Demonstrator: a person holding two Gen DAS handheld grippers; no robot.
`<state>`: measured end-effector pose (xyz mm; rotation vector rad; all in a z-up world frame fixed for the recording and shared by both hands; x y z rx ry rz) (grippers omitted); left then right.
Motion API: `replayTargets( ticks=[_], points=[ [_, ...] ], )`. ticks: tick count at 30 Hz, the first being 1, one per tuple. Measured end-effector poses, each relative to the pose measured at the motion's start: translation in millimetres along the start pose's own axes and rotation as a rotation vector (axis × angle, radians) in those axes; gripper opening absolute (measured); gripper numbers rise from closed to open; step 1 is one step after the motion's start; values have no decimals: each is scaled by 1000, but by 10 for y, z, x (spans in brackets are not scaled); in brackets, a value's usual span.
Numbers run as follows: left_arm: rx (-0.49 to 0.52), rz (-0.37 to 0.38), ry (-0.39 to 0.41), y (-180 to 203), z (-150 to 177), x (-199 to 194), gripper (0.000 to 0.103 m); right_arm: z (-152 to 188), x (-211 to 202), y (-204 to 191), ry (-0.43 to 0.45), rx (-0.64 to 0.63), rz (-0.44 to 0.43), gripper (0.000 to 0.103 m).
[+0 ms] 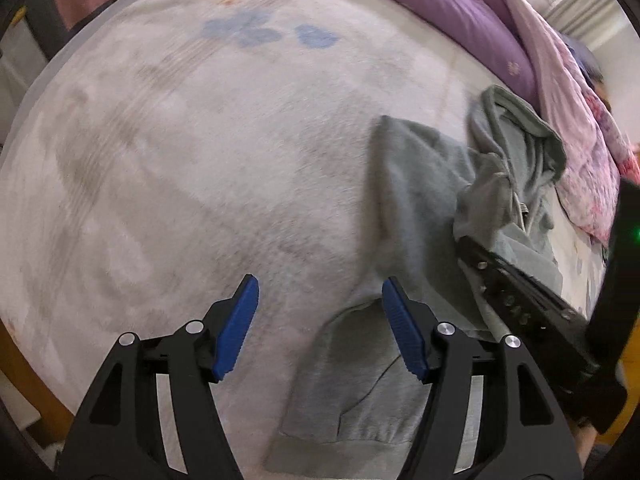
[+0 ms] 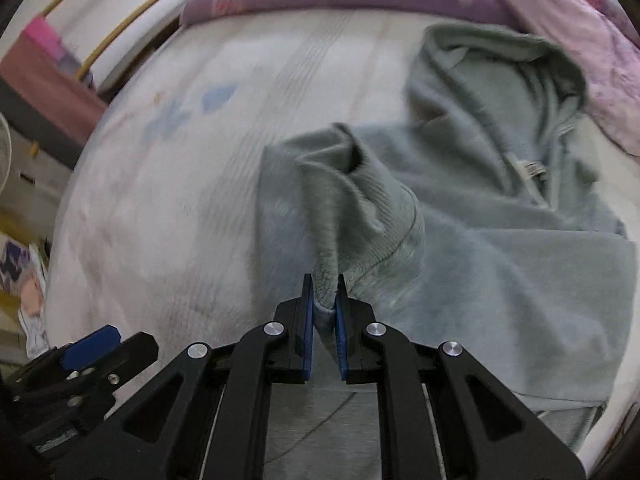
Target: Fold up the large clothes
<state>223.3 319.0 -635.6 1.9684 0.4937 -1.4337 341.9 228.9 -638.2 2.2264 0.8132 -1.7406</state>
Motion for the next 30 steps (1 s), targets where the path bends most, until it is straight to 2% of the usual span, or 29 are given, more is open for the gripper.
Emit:
replayTargets(
  ticks=[1,3,4,7,8,9,11,14,15,16,17,21,23,27,30],
  points=[
    [-8,-1,-2,-31,16,3,65,68,85,-41,-47,-1,-26,22],
    [-17,-6,-3,-71,35,2,65,142,125,-36,-65,6,-37,26],
    [-24,-4,-1,-82,34,-6,65,165,99,-40,-67,1,-39,36],
    [-39,-4,-1,-67,27,-16,66,161,-127,-13,-18,-22,-70,58],
    [-42,-2,0,-46,14,-19,66,165,-225,32,-8,-21,-86,59],
    [-42,0,4,-15,-6,-18,67,168,-296,72,8,-18,-100,59],
    [-37,8,16,79,-51,-17,67,144,-438,283,49,-4,-76,59],
    [-8,38,11,368,-121,52,68,112,-590,956,68,122,-37,59],
    [8,43,5,467,-142,85,68,123,-609,1206,54,163,-28,49],
    [32,45,1,593,-177,128,68,119,-608,1427,45,200,-33,36],
    [56,50,0,719,-220,171,68,112,-603,1571,41,223,-28,34],
    [127,86,-19,1196,-380,375,74,-31,-675,2396,53,292,45,34],
    [182,87,-28,1450,-518,521,75,-140,-666,2713,50,344,37,35],
    [251,73,-18,1870,-952,808,78,-493,-660,3363,61,443,26,44],
    [290,49,-35,2175,-1367,1121,78,-848,-591,3705,74,464,37,45]
  ],
)
Point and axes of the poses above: each gripper's, at about its wrist camera, not at the fingertips, and x roughly the way its jaws point, y to its right, z to its underside, the point moved 10 cm from there along x, roughly the way its jaws point, and after that the axes turned 3 degrees about z, right-handed, at the moved point
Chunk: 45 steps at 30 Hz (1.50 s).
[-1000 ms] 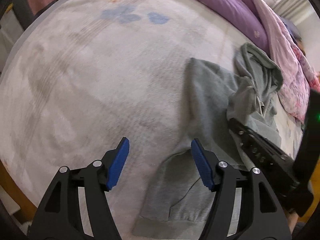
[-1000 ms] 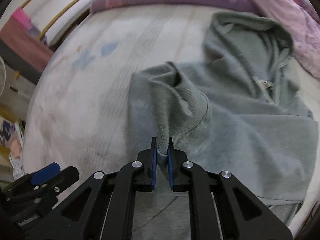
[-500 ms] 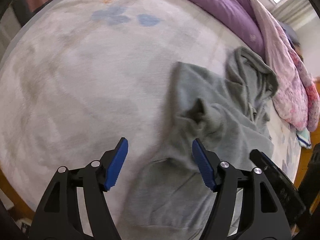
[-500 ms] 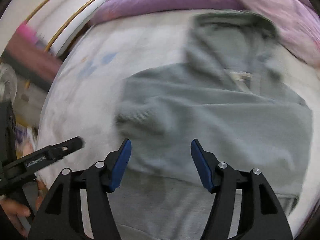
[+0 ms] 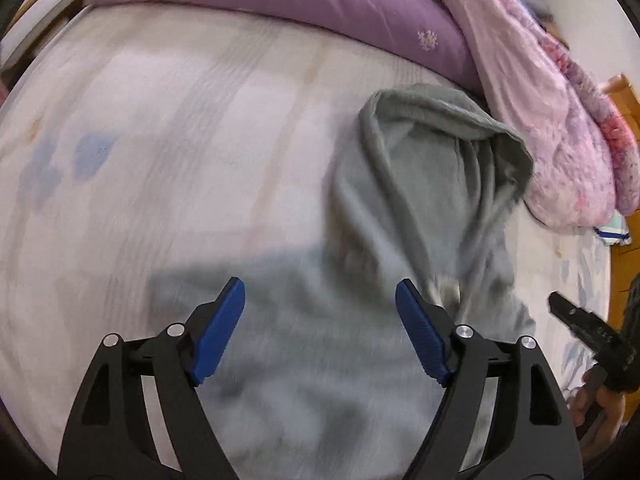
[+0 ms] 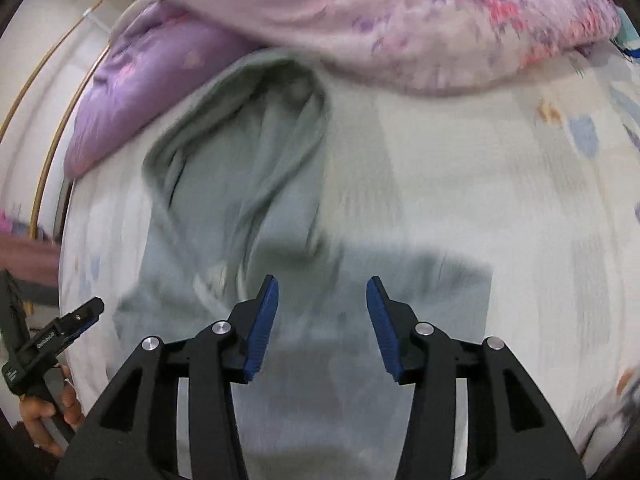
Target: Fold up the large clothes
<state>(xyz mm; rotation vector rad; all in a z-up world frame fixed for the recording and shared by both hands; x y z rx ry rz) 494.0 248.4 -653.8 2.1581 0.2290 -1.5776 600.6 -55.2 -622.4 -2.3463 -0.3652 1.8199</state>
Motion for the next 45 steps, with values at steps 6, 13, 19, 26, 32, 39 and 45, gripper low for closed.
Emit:
replayTargets(
  ticks=[6,13,19,26,32,39,45],
  points=[
    [86,-73,-12,179,-747,458,79,-786,396,23,14,7,11,46],
    [158,-147,-22,245,-1225,859,79,-1228,823,105,-11,82,-1,46],
    [56,-105,-13,80,-1475,1066,59,-1300,987,88,-32,116,-92,37],
    [107,-30,16,176,-1481,978,7,-1250,802,89,19,46,-52,7],
    [97,51,125,155,-1381,298,7,-1155,116,-139,133,-54,-96,7],
    [106,110,184,37,-584,-577,7,-428,-717,-313,144,-116,-168,7],
    [89,154,155,-107,501,-951,7,643,-994,-171,55,-88,-167,7]
  ],
)
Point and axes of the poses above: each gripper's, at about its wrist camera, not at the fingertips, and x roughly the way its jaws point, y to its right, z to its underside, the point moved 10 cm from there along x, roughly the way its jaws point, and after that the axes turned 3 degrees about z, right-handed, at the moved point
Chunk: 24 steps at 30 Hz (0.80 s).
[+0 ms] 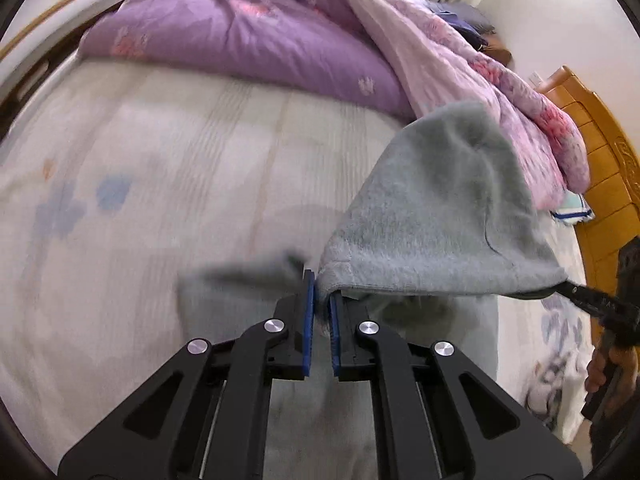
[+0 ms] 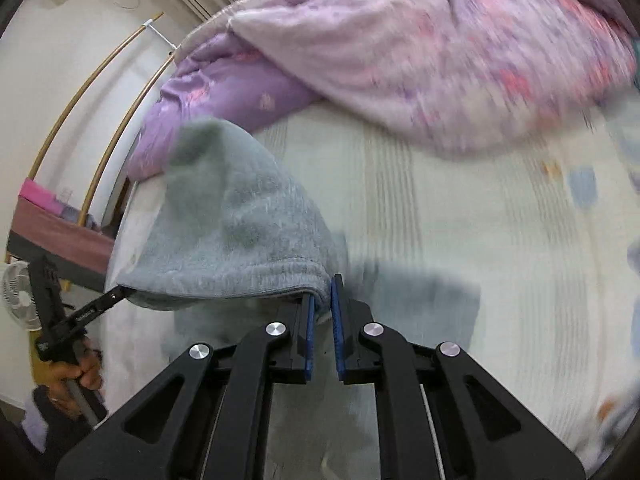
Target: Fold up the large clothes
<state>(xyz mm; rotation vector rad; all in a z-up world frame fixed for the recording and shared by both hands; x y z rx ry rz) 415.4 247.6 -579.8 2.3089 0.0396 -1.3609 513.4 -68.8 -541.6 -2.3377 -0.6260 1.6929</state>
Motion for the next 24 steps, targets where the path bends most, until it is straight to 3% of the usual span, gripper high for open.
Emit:
replayTargets(
  ticks=[3,5,7,9,10,12,15,20,21,22,24],
  points=[
    [-83,6,-93,-147,608,64,7,569,183,179,-90,84,14,8],
    [-132,24,-156,-194,1021,160,9,942,357,367,-144,100,83,12],
    [-167,27,-230,-233,1353,286,20,1202,516,534,-215,110,160,18],
    [-167,-22,-265,-282,1515,298,25,1327,559,598,-240,134,174,24],
    [-189,-12,-262,-284,1541,263,37,1357,551,612,-251,132,190,38],
    [-240,-14,-231,-318,1508,169,50,1346,442,616,-236,114,232,48],
    [-275,12,-171,-272,1309,-3,51,1217,261,493,-222,167,177,49],
    [-348,158,-126,122,659,125,56,671,268,63,-199,437,-101,59],
    [-360,175,-117,208,507,218,63,520,346,-63,-199,508,-167,59],
    [-374,174,-117,276,389,295,69,406,422,-166,-196,555,-211,59],
    [-398,196,-156,500,167,544,70,257,602,-304,-224,641,-255,59]
  ],
)
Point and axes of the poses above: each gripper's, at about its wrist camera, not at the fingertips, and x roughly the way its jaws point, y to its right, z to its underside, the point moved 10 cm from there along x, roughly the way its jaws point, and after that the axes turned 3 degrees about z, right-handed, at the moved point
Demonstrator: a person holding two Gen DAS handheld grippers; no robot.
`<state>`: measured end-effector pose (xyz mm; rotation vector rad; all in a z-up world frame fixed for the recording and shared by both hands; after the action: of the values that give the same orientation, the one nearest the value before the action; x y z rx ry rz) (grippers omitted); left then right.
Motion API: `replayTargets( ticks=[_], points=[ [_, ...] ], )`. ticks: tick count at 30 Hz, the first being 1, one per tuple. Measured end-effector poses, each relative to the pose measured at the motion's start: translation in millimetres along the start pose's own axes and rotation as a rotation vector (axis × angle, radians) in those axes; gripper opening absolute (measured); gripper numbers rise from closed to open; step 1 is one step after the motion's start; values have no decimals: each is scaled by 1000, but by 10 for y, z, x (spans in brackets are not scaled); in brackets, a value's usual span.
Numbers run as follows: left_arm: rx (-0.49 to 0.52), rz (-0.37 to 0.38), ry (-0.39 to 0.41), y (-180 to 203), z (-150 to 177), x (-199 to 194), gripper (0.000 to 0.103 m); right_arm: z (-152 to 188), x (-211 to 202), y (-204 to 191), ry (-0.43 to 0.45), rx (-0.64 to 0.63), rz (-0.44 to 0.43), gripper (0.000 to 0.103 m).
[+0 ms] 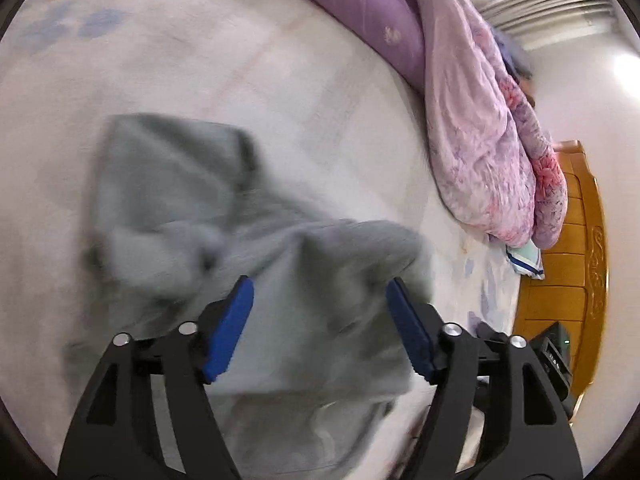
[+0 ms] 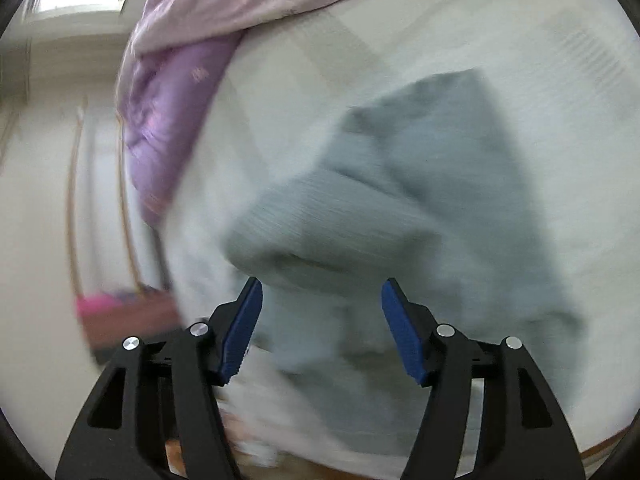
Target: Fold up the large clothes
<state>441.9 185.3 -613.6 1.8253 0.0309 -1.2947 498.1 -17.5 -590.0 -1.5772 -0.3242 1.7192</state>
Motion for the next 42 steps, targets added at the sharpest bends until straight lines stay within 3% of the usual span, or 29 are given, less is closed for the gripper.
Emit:
replayTargets(
  ticks=[2,4,6,7,9,11,12,13,16,23,27,31,34,38,40,42],
  points=[
    [-12,28,-7,203,-81,206,73,-130,203,-110,-7,92,-22,61],
    [-40,-12,-54,262,-108,441,74,-229,368,-92,5,136,38,64],
    [-61,-2,-114,348,-99,663,76,-311,532,-60,-4,181,72,64],
    [-79,-50,-120,310,-123,760,76,-337,579,-33,1,187,92,64],
    [-99,-73,-127,237,-145,866,73,-396,655,17,24,193,119,64],
    [-102,-118,-116,130,-138,889,47,-429,644,26,55,172,134,47],
    [-79,-147,-106,103,-140,886,30,-426,629,11,63,155,127,29],
    [-64,-156,-105,87,-118,872,22,-409,610,-7,67,132,118,19],
    [-39,-142,-97,106,-17,816,10,-307,535,-14,85,54,99,6],
    [-6,-67,-35,251,535,112,9,237,125,-163,99,-135,73,4],
    [58,-76,-44,174,1096,-246,9,851,-148,82,43,-204,113,4],
    [140,-164,-110,-124,1757,-220,10,1318,-27,646,-41,-173,202,4],
    [78,-226,-175,-489,2107,-23,10,1506,228,1055,-60,-189,277,5],
    [39,-284,-203,-880,2280,259,16,1539,686,1443,-86,-183,300,11],
    [39,-288,-206,-974,2262,359,30,1479,746,1441,-68,-215,318,14],
    [38,-280,-227,-1012,2235,404,35,1447,780,1377,-85,-245,330,15]
  ],
)
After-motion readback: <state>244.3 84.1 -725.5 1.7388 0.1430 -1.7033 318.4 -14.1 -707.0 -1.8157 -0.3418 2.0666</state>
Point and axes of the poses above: each gripper's, at about its wrist camera, not at the fingertips, and x roughly the way its jaws point, y to its right, z to its underside, the point moved 10 cm from there along x, roughly the way its jaws point, and after that the axes turned 3 degrees about z, right-handed, at the moved point
